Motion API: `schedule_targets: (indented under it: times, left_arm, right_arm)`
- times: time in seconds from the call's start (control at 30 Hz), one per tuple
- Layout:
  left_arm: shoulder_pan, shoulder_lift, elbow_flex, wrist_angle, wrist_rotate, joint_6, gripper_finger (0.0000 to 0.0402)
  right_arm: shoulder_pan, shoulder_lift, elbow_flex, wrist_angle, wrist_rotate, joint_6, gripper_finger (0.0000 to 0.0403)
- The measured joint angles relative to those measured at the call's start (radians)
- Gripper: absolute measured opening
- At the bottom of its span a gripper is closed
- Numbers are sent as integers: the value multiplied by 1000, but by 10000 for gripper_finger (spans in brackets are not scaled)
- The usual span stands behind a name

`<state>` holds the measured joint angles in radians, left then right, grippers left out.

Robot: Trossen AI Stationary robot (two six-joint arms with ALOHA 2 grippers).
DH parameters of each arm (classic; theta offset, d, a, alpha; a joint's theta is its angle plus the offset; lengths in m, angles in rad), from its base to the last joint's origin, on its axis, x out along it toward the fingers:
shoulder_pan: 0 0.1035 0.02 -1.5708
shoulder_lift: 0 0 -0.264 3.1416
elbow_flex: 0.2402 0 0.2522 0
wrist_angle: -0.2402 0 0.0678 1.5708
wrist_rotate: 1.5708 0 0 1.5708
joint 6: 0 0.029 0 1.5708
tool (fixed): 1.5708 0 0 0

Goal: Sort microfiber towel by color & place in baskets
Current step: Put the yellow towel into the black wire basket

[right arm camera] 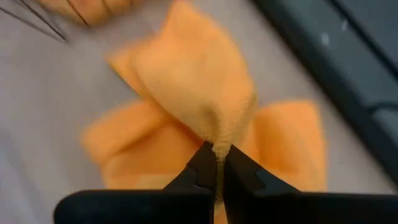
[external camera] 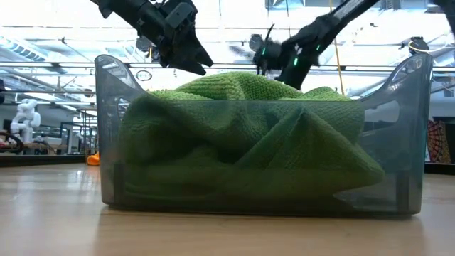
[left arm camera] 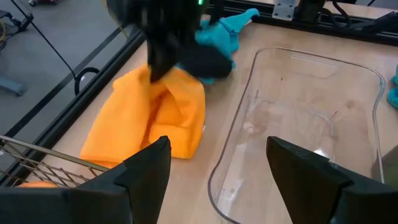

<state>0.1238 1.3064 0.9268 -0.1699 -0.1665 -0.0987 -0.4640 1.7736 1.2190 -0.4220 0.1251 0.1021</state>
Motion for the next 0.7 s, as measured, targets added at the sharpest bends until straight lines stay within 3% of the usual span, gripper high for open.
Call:
schedule_targets:
  times: [0.2, 0.33, 0.53, 0.63, 0.7]
  left_arm:
    - [0, 0, 0, 31, -16, 49, 269]
    - [0, 0, 0, 163, -26, 146, 269]
    - [0, 1, 1, 415, -25, 291, 269]
    - [0, 0, 1, 470, -13, 291, 269]
    - [-2, 1, 1, 471, 49, 282, 269]
  right_arm:
    - [60, -233, 0, 0, 0, -22, 1]
    - [127, -353, 0, 26, 7, -47, 1]
    - [232, -436, 0, 102, 9, -145, 1]
    - [265, -445, 0, 137, 13, -183, 0]
    - [276, -445, 0, 186, 18, -201, 0]
